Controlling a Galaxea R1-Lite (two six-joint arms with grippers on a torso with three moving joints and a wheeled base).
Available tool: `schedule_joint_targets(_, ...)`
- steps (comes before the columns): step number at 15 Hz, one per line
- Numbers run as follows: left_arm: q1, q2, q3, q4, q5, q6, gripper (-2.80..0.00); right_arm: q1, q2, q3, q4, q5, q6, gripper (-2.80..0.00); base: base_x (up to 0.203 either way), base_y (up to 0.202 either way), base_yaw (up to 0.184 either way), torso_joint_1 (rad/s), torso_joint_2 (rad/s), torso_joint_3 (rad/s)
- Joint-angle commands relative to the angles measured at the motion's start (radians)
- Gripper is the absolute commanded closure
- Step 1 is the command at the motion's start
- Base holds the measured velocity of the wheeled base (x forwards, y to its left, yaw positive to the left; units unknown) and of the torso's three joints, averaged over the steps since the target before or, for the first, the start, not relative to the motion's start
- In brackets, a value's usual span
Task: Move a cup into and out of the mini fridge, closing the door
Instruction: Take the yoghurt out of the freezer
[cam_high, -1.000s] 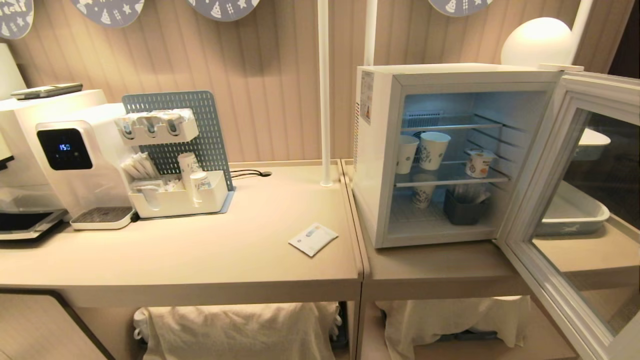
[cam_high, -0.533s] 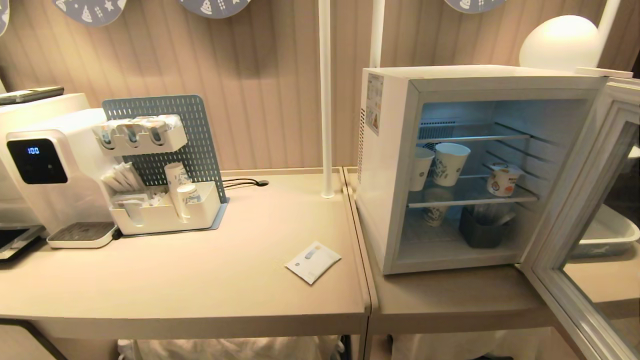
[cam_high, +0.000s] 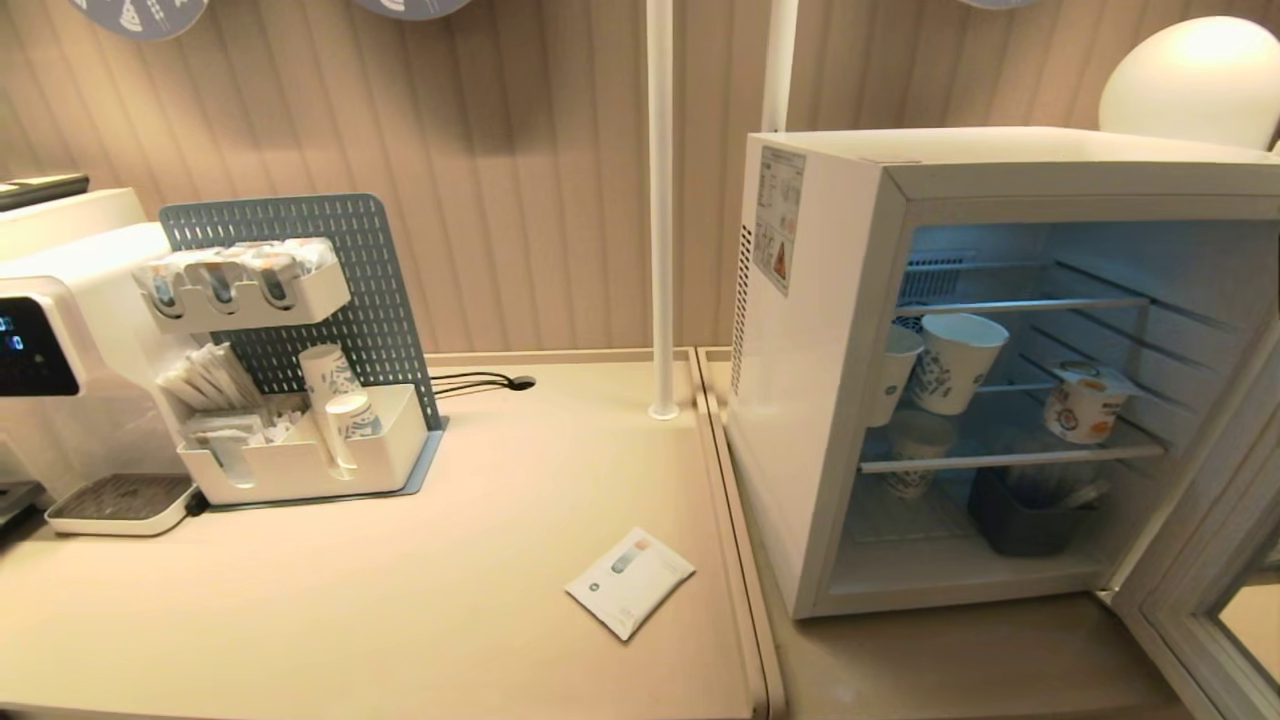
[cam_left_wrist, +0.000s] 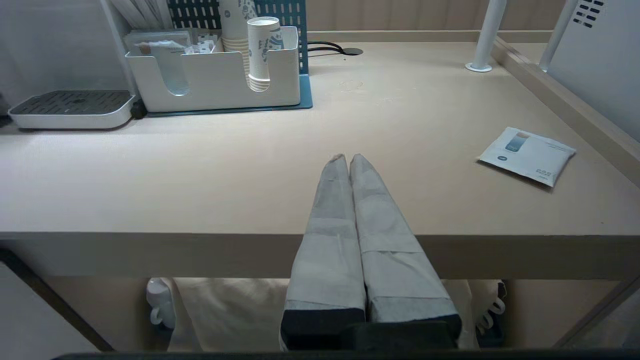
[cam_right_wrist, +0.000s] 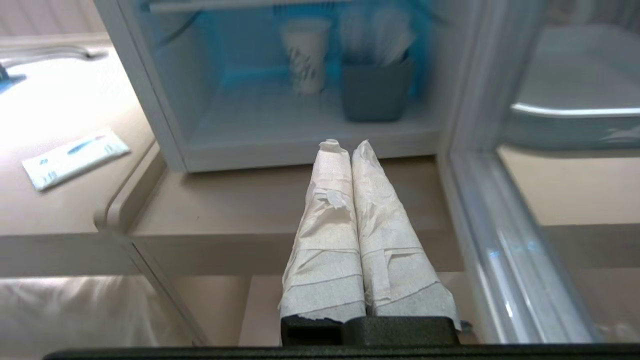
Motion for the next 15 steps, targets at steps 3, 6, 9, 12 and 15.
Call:
schedule_joint_targets(3, 0.000, 0.000, 0.002, -0.002, 0.000, 0.000, 0.00, 0.001, 0.000, -0.009, 0.007, 0.000, -0.003, 0.00, 0.000, 0.000, 0.000, 0.000, 0.00, 0.000)
schedule_joint_targets(6, -0.001, 0.000, 0.002, 0.000, 0.000, 0.000, 0.00, 0.001, 0.109, -0.186, 0.050, -0.004, 0.083, 0.00, 0.000, 0.000, 0.000, 0.000, 0.00, 0.000)
schedule_joint_targets(9, 0.000, 0.000, 0.002, 0.000, 0.000, -0.005, 0.00, 0.001, 0.426, -0.273, 0.039, -0.007, 0.143, 0.00, 0.000, 0.000, 0.000, 0.000, 0.00, 0.000)
schedule_joint_targets(12, 0.000, 0.000, 0.002, 0.000, 0.000, -0.006, 0.00, -0.003, 0.751, -0.304, -0.102, -0.044, 0.177, 0.00, 0.000, 0.000, 0.000, 0.000, 0.00, 0.000)
schedule_joint_targets(15, 0.000, 0.000, 0.002, 0.000, -0.002, -0.011, 0.00, -0.006, 1.043, -0.349, -0.236, -0.095, 0.201, 0.00, 0.000, 0.000, 0.000, 0.000, 0.00, 0.000)
